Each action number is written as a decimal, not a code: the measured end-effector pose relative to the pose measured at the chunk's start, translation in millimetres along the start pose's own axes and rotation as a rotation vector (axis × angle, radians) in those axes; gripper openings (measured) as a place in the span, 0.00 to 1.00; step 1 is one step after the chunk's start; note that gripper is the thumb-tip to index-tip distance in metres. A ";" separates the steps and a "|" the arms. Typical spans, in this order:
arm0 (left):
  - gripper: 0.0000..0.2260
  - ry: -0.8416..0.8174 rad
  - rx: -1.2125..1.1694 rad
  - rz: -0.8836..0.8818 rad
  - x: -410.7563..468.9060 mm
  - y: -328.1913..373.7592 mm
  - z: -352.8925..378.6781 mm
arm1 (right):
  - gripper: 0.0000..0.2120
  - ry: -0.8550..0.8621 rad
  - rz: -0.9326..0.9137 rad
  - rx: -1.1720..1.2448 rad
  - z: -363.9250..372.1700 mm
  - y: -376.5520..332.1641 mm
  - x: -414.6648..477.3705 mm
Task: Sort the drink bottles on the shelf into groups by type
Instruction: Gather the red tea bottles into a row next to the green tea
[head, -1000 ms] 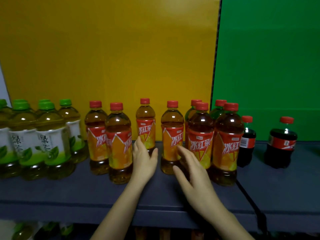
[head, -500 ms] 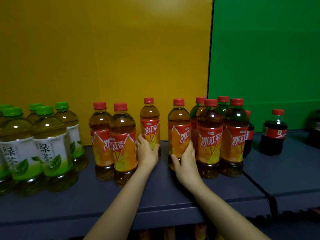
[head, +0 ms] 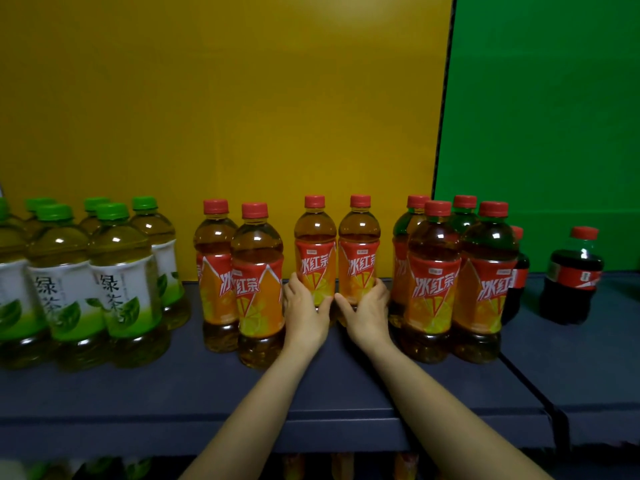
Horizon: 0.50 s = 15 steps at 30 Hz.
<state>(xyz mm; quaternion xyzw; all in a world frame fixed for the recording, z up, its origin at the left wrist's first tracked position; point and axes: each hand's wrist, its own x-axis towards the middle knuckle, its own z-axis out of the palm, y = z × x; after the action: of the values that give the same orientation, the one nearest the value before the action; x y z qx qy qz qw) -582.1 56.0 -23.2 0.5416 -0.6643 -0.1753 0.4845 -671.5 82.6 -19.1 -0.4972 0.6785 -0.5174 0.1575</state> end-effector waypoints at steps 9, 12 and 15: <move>0.33 0.008 0.025 0.031 -2.6 -0.1 1.9 | 0.35 -0.057 -0.025 0.031 2.4 5.2 3.7; 0.34 -0.035 0.016 0.027 -6.4 1.1 0.1 | 0.38 -0.095 -0.020 0.054 0.1 7.1 2.6; 0.34 -0.101 -0.028 0.077 -22.8 2.8 -10.7 | 0.39 -0.169 0.006 0.118 -4.3 6.6 -2.4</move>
<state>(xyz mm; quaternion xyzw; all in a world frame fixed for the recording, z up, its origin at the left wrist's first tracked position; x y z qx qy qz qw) -576.0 80.4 -26.4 0.4993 -0.7056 -0.1928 0.4644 -676.9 86.8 -23.7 -0.5270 0.6326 -0.5121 0.2446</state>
